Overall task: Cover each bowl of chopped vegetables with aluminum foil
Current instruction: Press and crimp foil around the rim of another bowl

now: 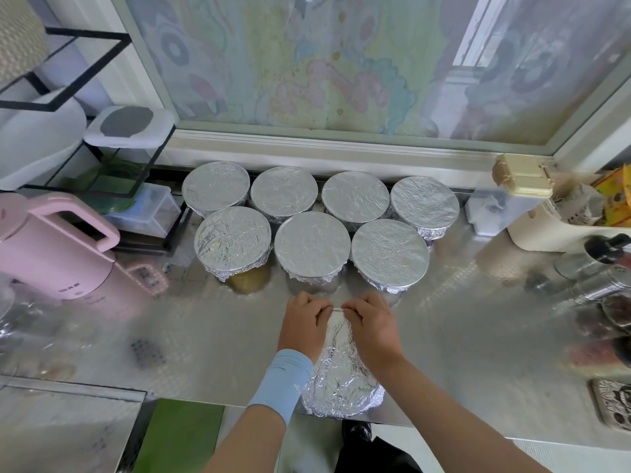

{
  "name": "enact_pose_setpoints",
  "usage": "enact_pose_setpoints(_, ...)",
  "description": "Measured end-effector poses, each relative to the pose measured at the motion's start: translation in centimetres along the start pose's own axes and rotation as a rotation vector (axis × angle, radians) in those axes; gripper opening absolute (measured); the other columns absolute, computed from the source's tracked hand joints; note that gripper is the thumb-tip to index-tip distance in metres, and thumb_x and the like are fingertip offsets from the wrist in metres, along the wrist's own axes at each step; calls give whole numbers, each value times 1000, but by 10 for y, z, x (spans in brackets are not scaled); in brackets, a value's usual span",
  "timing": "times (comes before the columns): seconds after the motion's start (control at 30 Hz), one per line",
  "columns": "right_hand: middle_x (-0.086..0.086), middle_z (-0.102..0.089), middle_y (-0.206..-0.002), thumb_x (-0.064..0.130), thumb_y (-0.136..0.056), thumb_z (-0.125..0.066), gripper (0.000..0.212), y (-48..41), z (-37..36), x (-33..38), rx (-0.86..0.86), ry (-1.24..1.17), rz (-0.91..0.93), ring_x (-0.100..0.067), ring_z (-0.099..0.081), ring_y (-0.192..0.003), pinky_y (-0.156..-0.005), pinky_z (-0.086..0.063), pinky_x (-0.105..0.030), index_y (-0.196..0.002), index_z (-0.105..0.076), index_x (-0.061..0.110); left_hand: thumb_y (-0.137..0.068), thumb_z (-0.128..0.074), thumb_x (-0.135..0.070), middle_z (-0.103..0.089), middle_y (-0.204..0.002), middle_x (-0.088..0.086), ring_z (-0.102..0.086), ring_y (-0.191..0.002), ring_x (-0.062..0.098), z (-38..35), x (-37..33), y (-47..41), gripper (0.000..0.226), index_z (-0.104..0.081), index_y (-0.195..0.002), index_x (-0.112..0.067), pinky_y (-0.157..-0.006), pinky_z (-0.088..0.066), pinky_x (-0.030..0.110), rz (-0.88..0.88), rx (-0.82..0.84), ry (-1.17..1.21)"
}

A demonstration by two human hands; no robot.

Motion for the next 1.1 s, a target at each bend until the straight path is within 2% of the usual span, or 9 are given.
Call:
enact_pose_setpoints(0.1, 7, -53, -84, 15, -90, -67, 11, -2, 2, 1, 42, -61, -64, -11, -49, -83, -71, -32, -8, -94, -76, 18, -98, -54, -24, -43, -86, -11, -42, -94, 11, -1, 2, -2, 18, -72, -98, -21, -78, -30, 18, 50, 24, 44)
enact_pose_setpoints(0.27, 9, -54, -87, 20, -90, -68, 10, -7, 6, 3, 131, -90, -93, -9, -53, -81, -69, -36, -13, -95, -76, 20, -99, -52, -22, -45, -88, -6, -43, -95, 14, 0, 0, 5, 19, -71, -101, -19, -80, -32, 19, 94, -7, 45)
enact_pose_setpoints(0.33, 9, -52, -87, 18, -88, -70, 9, -8, 8, 4, 108, -31, -27, -9, -47, -84, -72, -33, -10, -95, -76, 17, -99, -50, -20, -46, -90, -4, -44, -97, 16, 1, 2, 8, 20, -70, -99, -18, -81, -36, 22, 101, -24, 11)
enact_pose_setpoints(0.43, 3, -53, -86, 15, -89, -67, 8, -6, 9, 1, 34, 18, -26, -13, -46, -86, -72, -36, -22, -90, -76, 15, -97, -50, -17, -46, -92, -3, -45, -99, 17, 4, 1, 7, 19, -69, -97, -15, -83, -42, 26, 76, -45, -57)
enact_pose_setpoints(0.5, 2, -53, -85, 15, -90, -65, 10, -3, 7, 0, 28, 9, -59, -15, -48, -85, -71, -34, -24, -88, -75, 15, -97, -53, -19, -47, -94, -4, -45, -100, 15, 3, -3, 5, 18, -69, -103, -16, -85, -43, 26, 45, -38, -19)
enact_pose_setpoints(0.67, 5, -52, -84, 19, -92, -64, 11, -1, 3, -6, 20, -38, -82, -15, -49, -85, -73, -34, -22, -91, -76, 17, -98, -54, -23, -45, -89, -9, -42, -94, 10, -4, -2, 2, 16, -70, -97, -22, -80, -31, 18, 39, 16, 35)
enact_pose_setpoints(0.83, 3, -54, -84, 19, -91, -66, 10, -3, 4, -5, 67, -38, -48, -18, -53, -83, -72, -41, -28, -92, -76, 17, -98, -54, -22, -48, -90, -6, -47, -96, 16, -7, -1, 5, 17, -71, -97, -18, -81, -37, 23, 90, -15, 54)
enact_pose_setpoints(1.0, 3, -54, -85, 18, -84, -72, 7, -3, 11, -4, -5, 155, 78, -23, -50, -83, -75, -42, -34, -90, -75, 19, -100, -47, -22, -52, -102, -2, -47, -105, 17, -8, -1, 16, 20, -66, -100, -17, -88, -41, 26, 193, -69, -13)
enact_pose_setpoints(1.1, 5, -52, -85, 18, -87, -70, 4, -2, 13, -5, 18, 116, 35, -21, -50, -85, -78, -43, -35, -88, -73, 18, -98, -50, -20, -49, -100, -4, -43, -103, 14, -4, -4, 12, 18, -66, -102, -16, -85, -35, 21, 127, -73, -59)
Point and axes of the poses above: each hand's wrist, its own y-axis away from the middle knuckle, its own z-axis out of the back of the hand, x = y × z, the point moved 1 cm from there along -y, towards the middle knuckle
